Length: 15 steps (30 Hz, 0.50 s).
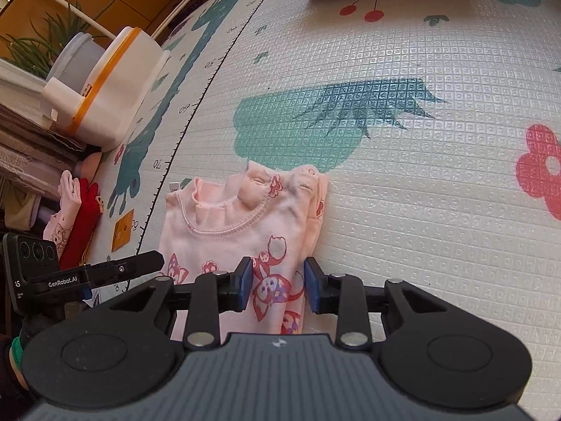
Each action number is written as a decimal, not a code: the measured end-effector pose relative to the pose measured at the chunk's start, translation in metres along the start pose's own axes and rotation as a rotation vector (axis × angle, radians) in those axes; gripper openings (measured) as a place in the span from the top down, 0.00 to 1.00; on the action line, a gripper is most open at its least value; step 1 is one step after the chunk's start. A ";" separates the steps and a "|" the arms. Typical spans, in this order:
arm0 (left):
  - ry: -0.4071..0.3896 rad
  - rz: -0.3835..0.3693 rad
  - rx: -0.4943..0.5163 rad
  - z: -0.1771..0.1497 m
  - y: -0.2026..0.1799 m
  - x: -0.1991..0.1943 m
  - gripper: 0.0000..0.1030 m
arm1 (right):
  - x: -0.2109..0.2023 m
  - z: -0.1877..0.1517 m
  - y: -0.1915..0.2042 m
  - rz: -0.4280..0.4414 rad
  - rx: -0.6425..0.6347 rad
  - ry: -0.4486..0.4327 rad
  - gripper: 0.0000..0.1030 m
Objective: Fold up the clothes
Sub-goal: 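Grasp the folded pink shirt with the right gripper, then carry the folded shirt with the right gripper to the pink-and-red pile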
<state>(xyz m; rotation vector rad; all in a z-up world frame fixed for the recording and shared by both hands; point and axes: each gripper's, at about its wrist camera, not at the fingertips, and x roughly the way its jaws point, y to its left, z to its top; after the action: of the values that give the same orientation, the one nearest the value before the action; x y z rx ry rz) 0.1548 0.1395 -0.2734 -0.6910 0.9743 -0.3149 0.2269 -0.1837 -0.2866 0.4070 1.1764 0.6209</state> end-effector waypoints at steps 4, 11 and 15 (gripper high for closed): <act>-0.013 0.009 -0.030 -0.002 0.002 0.005 0.83 | 0.002 -0.001 0.000 -0.009 0.007 0.000 0.77; -0.039 -0.049 -0.105 -0.005 0.009 0.002 0.93 | 0.004 0.011 0.014 0.007 0.019 0.009 0.85; -0.110 -0.082 -0.138 -0.006 0.009 -0.018 0.93 | -0.002 0.028 0.040 0.021 -0.022 -0.006 0.85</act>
<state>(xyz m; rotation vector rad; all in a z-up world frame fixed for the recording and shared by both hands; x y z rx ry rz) 0.1397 0.1531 -0.2697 -0.8669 0.8696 -0.2804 0.2432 -0.1534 -0.2517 0.4032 1.1601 0.6500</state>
